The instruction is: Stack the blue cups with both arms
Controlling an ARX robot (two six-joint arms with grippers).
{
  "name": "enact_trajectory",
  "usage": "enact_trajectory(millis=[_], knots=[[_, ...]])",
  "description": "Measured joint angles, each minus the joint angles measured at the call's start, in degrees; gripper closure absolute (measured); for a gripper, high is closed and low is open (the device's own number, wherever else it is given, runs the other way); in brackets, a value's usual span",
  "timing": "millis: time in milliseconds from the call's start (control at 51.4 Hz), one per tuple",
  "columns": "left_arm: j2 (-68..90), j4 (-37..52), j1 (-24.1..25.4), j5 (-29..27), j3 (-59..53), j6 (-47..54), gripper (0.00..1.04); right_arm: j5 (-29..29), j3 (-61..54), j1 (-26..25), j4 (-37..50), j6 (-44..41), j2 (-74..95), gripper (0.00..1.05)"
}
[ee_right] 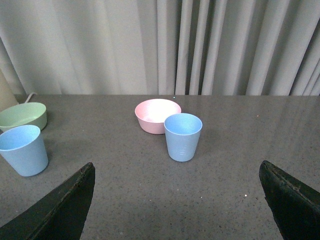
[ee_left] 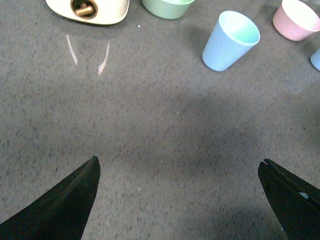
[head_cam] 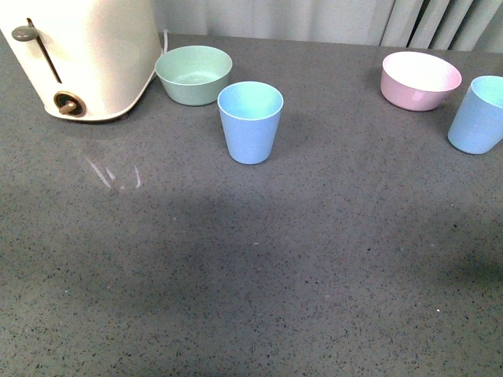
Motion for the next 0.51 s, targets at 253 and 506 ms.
enact_trajectory(millis=[253,506], knots=[[36.33,20.41,-2.25,2.01,15.78,-2.4,0.09,0.0,0.0,0.0,0.0,0.0,0.0,0.09],[58.82,21.03,-7.43,0.28,31.61,-4.72,0.09,0.0,0.0,0.0,0.0,0.0,0.0,0.09]])
